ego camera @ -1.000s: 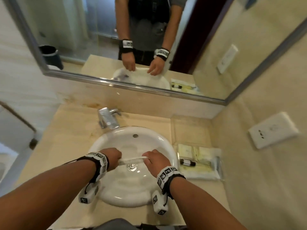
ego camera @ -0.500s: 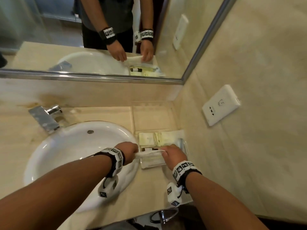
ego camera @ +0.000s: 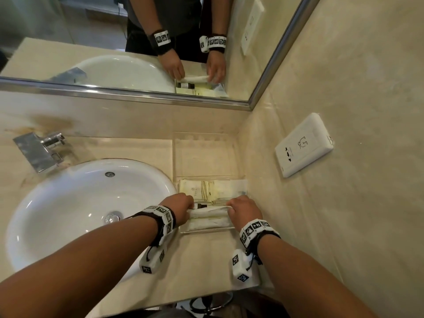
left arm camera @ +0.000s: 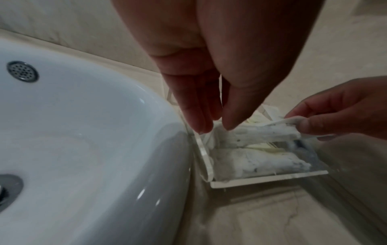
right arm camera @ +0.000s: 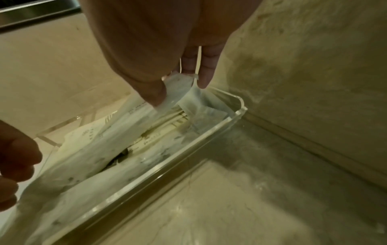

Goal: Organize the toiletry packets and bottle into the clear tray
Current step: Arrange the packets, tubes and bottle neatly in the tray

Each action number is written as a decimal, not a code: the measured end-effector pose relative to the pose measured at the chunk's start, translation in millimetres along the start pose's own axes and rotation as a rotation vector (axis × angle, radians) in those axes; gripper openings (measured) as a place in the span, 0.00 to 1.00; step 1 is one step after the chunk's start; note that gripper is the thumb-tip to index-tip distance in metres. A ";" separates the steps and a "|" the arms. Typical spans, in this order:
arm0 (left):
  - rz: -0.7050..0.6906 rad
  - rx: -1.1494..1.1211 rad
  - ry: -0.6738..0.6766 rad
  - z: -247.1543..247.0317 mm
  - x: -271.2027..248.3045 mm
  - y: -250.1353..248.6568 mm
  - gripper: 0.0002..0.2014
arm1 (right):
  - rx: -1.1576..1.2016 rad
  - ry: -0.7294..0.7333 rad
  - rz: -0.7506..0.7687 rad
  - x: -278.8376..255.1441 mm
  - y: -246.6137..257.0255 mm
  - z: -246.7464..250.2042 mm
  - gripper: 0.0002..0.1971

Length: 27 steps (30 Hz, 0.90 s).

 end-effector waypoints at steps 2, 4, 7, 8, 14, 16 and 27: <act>0.009 -0.001 -0.032 0.2 -1.9 2.2 0.12 | 0.053 -0.017 0.006 1.6 -0.5 -3.5 0.16; 0.015 0.001 -0.090 3.7 -3.4 4.0 0.12 | 0.092 -0.034 0.014 1.7 -0.6 -8.4 0.17; 0.019 0.028 -0.142 8.8 -1.9 4.5 0.14 | 0.044 -0.064 0.034 0.1 2.5 -11.7 0.16; 0.017 0.038 -0.150 9.9 -0.2 3.6 0.14 | 0.005 -0.083 0.052 -1.0 4.3 -11.2 0.16; -0.067 0.149 -0.193 7.9 10.4 -19.8 0.25 | -0.005 -0.252 0.014 -0.7 2.4 -5.5 0.21; -0.074 0.182 -0.172 0.1 14.4 -29.5 0.30 | 0.006 -0.266 0.022 5.9 2.9 -7.6 0.26; -0.112 0.318 -0.174 -48.0 36.1 -27.1 0.40 | -0.043 -0.155 0.091 42.2 -3.1 -38.8 0.36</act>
Point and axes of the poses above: each hand's wrist, its own x-axis towards the middle knuckle, its own z-axis out of the back of the hand, y = z × x, the point moved 5 cm from there along x, towards the middle knuckle, and after that the axes turned 3 degrees about -y, right-handed, at the moved point
